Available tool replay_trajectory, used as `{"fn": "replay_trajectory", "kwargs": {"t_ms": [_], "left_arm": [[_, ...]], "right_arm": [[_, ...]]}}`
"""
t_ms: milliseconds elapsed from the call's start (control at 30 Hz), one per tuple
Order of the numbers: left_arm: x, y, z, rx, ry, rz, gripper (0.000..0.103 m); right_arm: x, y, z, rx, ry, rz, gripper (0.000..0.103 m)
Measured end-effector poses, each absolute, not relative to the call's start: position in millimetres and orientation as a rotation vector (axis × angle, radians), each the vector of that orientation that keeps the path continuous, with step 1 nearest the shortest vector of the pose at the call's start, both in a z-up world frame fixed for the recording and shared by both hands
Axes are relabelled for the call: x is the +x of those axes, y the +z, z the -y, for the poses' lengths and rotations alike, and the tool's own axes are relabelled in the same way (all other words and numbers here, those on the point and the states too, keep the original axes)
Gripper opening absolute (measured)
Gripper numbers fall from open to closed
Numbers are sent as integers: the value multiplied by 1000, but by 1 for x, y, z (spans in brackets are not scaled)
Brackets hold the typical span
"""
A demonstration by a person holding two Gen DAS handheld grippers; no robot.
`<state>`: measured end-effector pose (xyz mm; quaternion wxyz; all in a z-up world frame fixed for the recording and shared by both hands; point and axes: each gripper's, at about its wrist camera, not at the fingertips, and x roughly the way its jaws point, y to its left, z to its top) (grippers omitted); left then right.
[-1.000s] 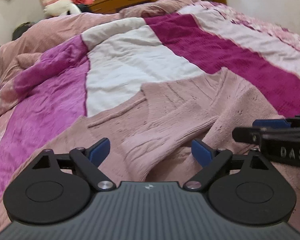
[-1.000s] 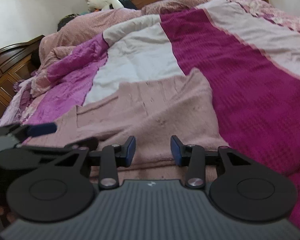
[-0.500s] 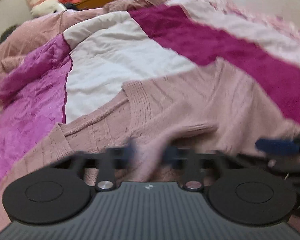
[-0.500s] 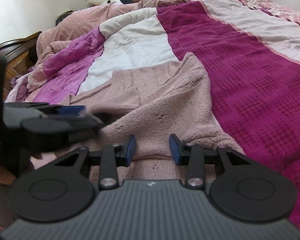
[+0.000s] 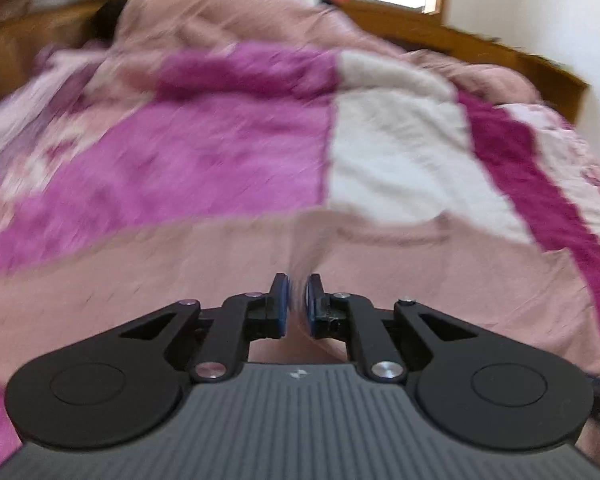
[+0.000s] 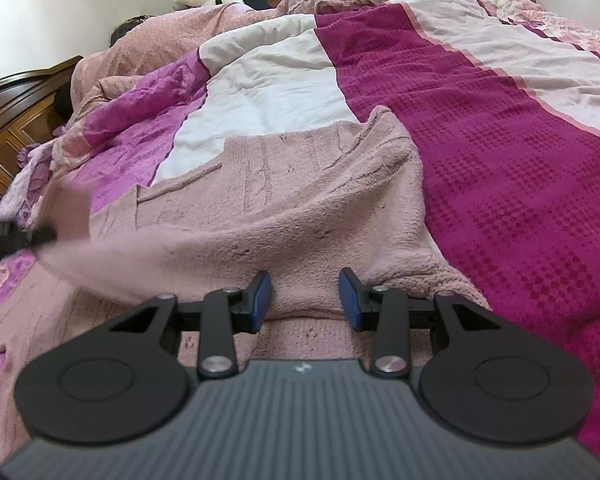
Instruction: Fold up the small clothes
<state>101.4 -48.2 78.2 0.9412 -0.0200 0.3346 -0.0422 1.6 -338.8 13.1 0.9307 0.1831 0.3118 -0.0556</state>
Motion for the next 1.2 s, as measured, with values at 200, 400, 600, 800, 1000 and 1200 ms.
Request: {"fn": "replay_trajectory", "kwargs": {"t_ms": [200,400,600,800,1000,1200], "left_arm": [[82,42,-7,-141,-3,-805,10],[87,51,-38,-201,-33,-763,21],[122,60,-23,-123,-137,-753,56],[158,31,-6,-52,-136,-818,56],[167,21,3,-106,-116,-827,62],[164,24,9,-73,-171,-816,28]], "right_arm": [[1,19,339,376,-117,-657,40],[-9,28,338,415,-117,-664,40],[-16,32,331,410,-107,-681,43],[-20,32,331,414,-108,-686,43],[-19,29,329,414,-108,-695,43],[-20,24,329,420,-111,-701,43]]}}
